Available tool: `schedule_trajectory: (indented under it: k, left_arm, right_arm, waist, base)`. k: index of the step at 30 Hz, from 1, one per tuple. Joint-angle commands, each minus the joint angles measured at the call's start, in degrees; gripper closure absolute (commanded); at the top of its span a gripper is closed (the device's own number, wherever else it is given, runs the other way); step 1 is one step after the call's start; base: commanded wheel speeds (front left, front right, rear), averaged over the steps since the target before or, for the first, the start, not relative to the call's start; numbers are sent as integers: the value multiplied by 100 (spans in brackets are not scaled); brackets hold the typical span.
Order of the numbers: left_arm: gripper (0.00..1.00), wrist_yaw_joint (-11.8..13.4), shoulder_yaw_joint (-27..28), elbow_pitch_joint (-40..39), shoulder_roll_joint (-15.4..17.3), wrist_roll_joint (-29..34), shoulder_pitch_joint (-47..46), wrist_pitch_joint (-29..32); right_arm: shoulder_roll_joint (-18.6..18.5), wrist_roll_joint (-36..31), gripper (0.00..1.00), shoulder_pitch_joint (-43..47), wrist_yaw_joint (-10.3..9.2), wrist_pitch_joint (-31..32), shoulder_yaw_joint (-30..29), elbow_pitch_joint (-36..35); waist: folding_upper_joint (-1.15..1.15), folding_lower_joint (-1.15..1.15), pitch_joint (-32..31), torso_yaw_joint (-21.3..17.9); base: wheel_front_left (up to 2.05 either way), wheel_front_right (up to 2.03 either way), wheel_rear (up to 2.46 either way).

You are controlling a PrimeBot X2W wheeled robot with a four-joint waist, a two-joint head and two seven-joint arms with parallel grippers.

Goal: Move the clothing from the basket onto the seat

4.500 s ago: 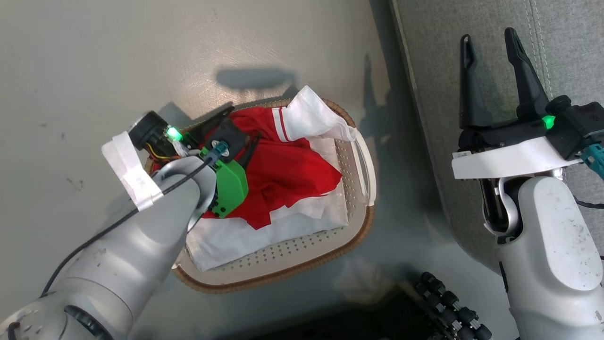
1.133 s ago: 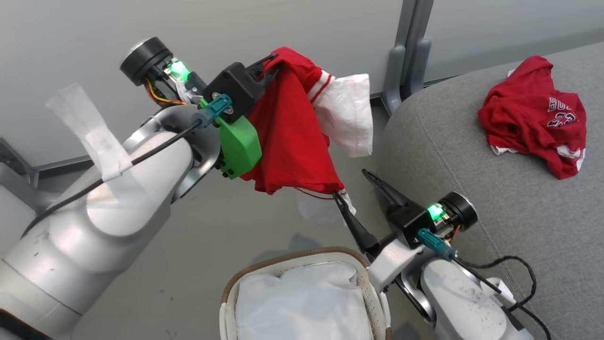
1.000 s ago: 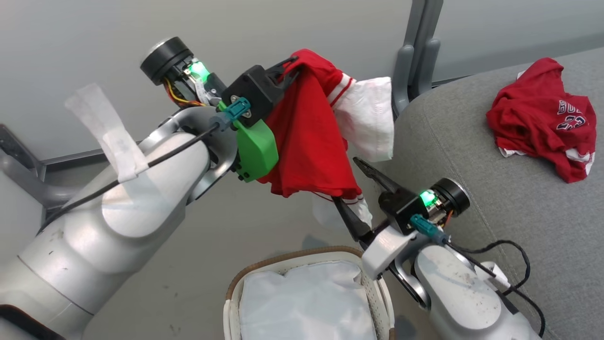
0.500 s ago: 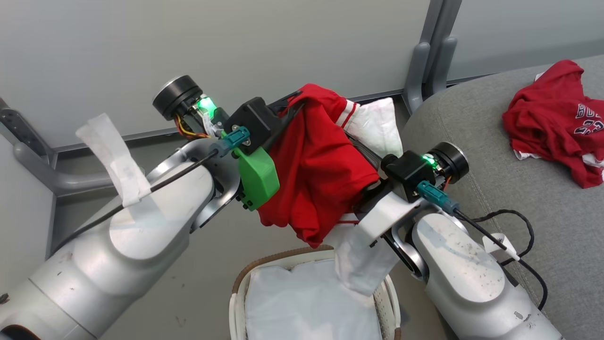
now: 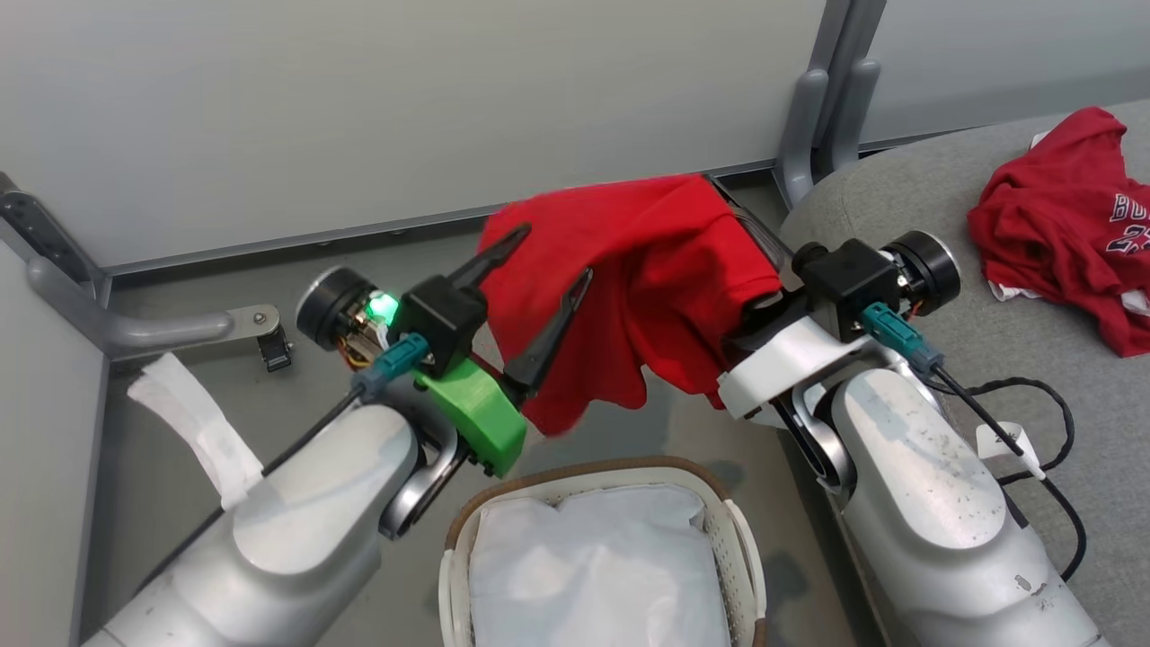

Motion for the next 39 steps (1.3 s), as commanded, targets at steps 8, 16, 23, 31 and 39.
schedule_trajectory:
  k: [8, 16, 23, 31, 39]
  left_arm:
    - [0, 65, 49, 79, -188, -69, 701, -206]
    - [0, -36, 179, 59, -343, 61, 1173, -247]
    - [0, -105, 438, -98, -490, 305, 1344, -241]
    - [0, -171, 678, -220, -532, 593, 1449, -238]
    - [0, -268, 774, -150, -500, 830, 1252, -238]
  right_arm:
    - [-16, -237, 100, 262, -8, -18, -557, 17]
    - [-14, -419, 100, 358, -8, -18, -865, -10]
    - [-16, -492, 100, 280, -8, -18, -1035, -12]
    - [-18, -775, 100, 76, -8, -18, -1363, -133]
    - [-22, -1070, 100, 182, -8, -18, -1815, -273]
  waist:
    - [0, 0, 52, 80]
    - [0, 0, 112, 28]
    - [0, 0, 174, -170]
    - [0, 0, 467, -1035]
    - [0, 0, 892, -2134]
  base:
    - [0, 0, 0]
    - [0, 0, 0]
    - [0, 0, 0]
    - [0, 0, 0]
    - [0, 0, 0]
